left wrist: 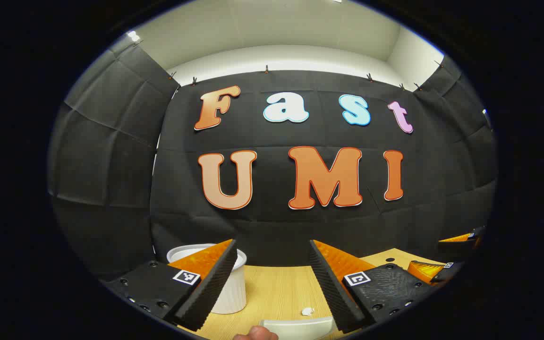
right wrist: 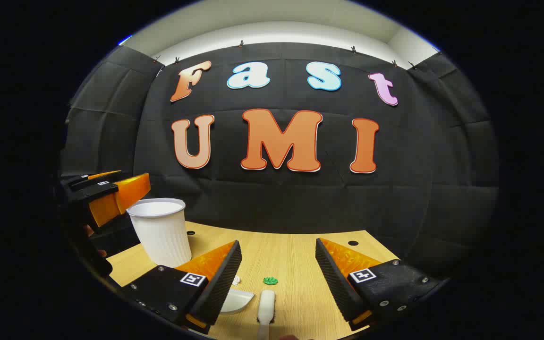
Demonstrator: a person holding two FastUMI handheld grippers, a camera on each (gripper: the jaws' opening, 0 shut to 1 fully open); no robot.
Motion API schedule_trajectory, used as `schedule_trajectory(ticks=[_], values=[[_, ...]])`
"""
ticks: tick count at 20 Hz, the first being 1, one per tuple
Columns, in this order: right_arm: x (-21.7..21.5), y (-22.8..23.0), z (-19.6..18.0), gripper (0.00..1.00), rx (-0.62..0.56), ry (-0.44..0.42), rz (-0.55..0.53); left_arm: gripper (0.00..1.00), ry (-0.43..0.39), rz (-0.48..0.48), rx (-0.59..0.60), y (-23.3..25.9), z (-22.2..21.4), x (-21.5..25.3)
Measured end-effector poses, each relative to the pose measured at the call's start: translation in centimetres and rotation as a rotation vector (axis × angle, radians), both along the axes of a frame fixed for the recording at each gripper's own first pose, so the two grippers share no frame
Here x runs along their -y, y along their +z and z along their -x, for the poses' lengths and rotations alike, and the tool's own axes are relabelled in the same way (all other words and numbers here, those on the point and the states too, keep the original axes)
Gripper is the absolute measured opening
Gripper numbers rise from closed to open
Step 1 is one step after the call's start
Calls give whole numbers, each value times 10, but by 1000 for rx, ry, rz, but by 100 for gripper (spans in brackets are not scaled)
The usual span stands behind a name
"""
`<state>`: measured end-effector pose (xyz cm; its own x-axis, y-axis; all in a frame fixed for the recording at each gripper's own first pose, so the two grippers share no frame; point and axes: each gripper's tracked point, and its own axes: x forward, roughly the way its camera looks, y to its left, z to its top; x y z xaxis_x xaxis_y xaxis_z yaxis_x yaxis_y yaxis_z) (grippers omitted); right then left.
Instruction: Pick up the small broom and dustpan from the desktop, sweep the trash into the dustpan with the broom, and then empty the trash into the garbage bin.
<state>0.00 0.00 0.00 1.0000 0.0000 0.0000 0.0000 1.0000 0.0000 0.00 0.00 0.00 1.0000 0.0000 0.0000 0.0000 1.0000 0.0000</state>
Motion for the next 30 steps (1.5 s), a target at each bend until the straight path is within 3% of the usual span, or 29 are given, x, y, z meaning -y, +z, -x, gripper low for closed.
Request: schedule_trajectory(ticks=[20,30], values=[[1,-2,7,94,-5,2,-2,95,-33,8,-42,-11,9,8],[10,19,16,94,72,-44,-12,94,-31,15,-22,-15,12,2]])
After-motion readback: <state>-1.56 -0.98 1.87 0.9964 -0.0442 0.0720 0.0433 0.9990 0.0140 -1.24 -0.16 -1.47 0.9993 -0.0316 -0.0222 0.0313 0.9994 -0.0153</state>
